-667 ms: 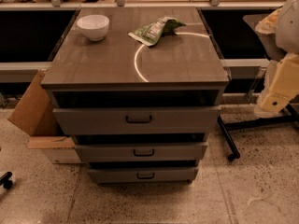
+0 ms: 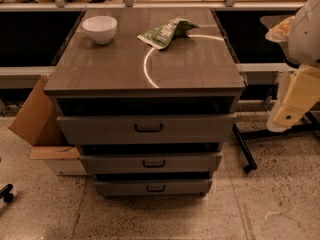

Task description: Open middle drawer

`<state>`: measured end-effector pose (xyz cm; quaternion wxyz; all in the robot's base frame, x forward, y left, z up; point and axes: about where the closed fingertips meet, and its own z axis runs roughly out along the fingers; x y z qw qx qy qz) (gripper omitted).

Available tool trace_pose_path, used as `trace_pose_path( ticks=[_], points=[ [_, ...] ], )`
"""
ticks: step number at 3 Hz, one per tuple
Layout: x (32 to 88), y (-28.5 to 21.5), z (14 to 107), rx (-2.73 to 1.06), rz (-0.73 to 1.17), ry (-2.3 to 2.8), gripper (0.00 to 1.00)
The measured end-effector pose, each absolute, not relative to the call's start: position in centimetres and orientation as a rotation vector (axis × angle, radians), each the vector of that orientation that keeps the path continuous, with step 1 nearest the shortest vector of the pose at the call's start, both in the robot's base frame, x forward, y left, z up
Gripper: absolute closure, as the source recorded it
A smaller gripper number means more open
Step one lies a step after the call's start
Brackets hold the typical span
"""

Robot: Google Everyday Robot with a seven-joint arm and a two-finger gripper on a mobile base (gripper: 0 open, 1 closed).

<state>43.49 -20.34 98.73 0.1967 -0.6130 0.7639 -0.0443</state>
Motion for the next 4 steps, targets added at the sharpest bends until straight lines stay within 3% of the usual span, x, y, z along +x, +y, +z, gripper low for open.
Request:
trace_pose_path(
  ticks=[2,4],
  points=[
    [42.2,-16.7,92.6,-1.849,0.092,1.972,0.00],
    [42.0,-16.2,91.7,-1.880,0.104,1.944,0.00]
  ],
)
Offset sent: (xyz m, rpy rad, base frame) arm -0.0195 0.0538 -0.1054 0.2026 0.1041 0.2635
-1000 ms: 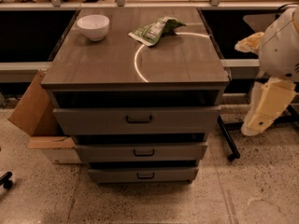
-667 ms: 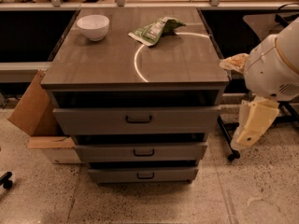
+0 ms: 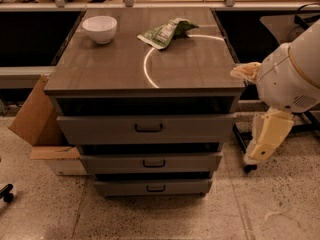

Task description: Open middle drawer

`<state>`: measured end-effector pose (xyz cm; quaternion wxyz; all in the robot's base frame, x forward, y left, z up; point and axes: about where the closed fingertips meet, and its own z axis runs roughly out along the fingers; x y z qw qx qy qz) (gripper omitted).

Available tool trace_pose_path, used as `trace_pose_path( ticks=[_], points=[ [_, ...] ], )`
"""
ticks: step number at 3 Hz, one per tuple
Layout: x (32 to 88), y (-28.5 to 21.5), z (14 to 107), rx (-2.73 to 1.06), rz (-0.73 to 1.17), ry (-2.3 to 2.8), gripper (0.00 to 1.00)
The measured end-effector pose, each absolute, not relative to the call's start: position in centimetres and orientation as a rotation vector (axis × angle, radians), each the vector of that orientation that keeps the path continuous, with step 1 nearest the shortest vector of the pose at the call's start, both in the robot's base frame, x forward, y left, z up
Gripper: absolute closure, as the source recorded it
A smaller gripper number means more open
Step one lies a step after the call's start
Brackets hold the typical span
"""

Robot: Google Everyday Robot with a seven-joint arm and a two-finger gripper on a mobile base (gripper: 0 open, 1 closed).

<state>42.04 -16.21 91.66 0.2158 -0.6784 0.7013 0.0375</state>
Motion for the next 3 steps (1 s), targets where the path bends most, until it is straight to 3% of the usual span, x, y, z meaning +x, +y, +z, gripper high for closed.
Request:
trace_pose_path(
  ticks=[3],
  points=[
    [43.3,-13.0,73.4,-1.952,0.388,1.766,0.00]
  ],
)
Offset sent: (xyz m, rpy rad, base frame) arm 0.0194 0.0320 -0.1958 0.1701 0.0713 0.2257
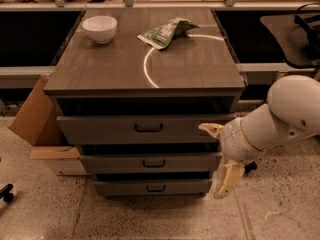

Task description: Open middle drawer

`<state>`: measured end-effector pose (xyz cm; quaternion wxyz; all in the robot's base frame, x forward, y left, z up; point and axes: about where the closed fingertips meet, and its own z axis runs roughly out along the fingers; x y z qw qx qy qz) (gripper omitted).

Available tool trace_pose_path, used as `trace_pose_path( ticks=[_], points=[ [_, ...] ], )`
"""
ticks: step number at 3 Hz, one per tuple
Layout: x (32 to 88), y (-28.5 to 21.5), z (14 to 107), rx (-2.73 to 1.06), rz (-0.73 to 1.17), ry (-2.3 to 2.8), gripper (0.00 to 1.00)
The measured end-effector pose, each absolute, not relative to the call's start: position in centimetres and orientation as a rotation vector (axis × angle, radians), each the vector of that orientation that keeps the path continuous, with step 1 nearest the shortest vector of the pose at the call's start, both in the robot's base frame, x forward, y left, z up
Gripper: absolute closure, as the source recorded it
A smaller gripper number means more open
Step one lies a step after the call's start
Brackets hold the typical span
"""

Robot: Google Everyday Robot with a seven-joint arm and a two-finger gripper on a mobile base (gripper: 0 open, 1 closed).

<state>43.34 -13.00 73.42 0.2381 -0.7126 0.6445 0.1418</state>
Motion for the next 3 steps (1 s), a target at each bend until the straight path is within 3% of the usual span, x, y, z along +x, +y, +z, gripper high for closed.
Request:
trace_pose_path(
  ticks=[2,3],
  points=[
    [43.5,-13.0,71.5,-1.991,0.360,1.754,0.00],
    [44.9,-13.7,65.3,-2.069,0.336,1.718,0.00]
  ],
)
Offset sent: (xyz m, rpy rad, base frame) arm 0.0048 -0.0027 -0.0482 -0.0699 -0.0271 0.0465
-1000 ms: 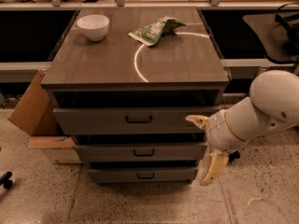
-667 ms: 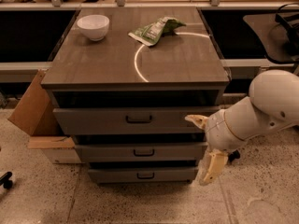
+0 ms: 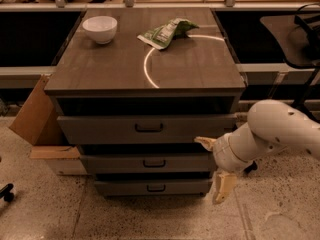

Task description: Open middle drawer

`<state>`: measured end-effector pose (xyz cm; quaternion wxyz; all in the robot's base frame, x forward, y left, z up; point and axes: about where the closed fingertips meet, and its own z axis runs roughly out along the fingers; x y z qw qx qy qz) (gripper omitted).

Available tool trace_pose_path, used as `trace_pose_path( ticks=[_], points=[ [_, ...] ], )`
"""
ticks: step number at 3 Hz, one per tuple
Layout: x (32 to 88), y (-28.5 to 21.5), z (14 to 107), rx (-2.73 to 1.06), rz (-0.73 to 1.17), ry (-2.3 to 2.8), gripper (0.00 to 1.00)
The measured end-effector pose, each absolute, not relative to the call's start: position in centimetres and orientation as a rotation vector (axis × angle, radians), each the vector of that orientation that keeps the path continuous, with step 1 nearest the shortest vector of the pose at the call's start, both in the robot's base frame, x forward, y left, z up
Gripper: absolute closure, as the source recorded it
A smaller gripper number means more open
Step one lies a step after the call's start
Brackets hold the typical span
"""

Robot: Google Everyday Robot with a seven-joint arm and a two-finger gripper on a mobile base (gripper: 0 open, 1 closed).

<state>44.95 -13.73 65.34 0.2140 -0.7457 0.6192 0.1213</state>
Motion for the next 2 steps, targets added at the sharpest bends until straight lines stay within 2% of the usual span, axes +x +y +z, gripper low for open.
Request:
trace_pose_path(
  ticks=[2],
  points=[
    [46.9,-14.1,56.2,-2.131,0.369,1.717,0.00]
  ],
)
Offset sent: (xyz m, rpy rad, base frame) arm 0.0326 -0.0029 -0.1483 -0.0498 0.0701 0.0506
